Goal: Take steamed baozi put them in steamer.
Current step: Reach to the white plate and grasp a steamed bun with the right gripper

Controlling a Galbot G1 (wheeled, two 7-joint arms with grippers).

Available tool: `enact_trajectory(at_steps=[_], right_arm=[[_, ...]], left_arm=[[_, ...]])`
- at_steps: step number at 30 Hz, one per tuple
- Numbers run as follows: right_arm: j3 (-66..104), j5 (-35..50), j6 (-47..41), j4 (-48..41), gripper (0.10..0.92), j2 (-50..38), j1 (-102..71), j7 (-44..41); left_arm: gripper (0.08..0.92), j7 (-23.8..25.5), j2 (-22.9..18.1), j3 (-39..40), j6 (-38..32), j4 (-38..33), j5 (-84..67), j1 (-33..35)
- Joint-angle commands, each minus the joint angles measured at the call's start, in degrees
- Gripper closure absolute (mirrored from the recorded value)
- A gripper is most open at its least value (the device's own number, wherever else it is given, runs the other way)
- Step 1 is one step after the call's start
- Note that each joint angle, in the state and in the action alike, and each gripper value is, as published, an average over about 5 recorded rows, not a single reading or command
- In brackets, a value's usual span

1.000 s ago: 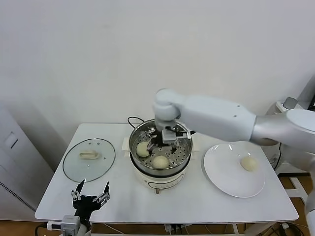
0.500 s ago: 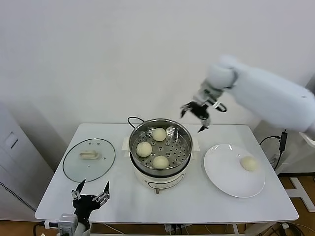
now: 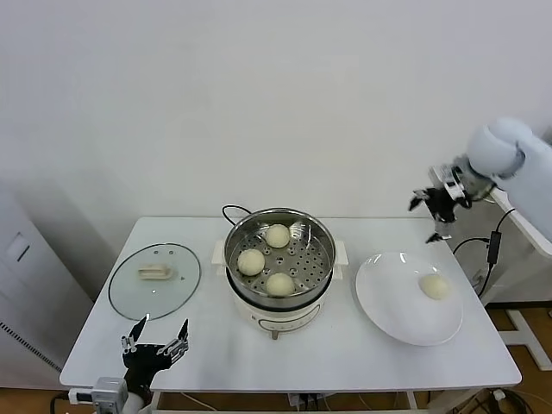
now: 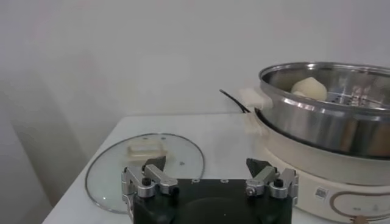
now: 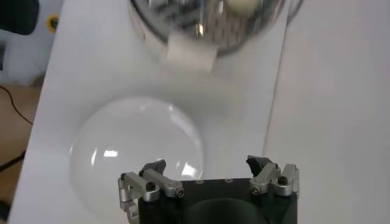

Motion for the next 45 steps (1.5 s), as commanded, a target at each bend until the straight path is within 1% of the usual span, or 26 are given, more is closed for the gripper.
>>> enact_trajectory(at_steps=[1,7,15,20,23,34,45], right_arm=[[24.3,-16.3,7.8,-9.2,0.203,3.0,-26.5,1.9],[26.5,-18.3,10.5,-17.2,0.203,8.3,-26.7,3.7],[28.0,-20.9,16.1,-24.2,0.203,11.8,-25.8,4.7],[30.4,-27.2,18.3,-25.0,0.203,12.8,-26.4,6.5],[31.9,-29.2,18.8,-26.0,0.203,13.5,-26.6,8.0],[32.4,-28.6,17.0,-27.1,0.203,14.6,-26.4,8.6],[32.4,-30.3,16.6,-28.0,0.203,16.0,-26.4,10.3]], left_arm=[[0.177,0.1,-1.2,-0.3,0.0,0.0,0.0,1.7],[0.177,0.1,-1.6,-0.3,-0.1,0.5,0.9,2.1],[0.177,0.1,-2.0,0.0,-0.1,1.0,1.5,2.0],[0.177,0.0,-2.0,-0.1,-0.1,1.0,1.6,2.0],[0.177,-0.1,-2.0,-0.1,-0.1,1.1,1.8,2.0],[0.177,-0.2,-1.9,-0.1,-0.3,1.4,2.0,2.0],[0.177,-0.2,-1.9,-0.1,-0.2,1.8,1.9,1.7]])
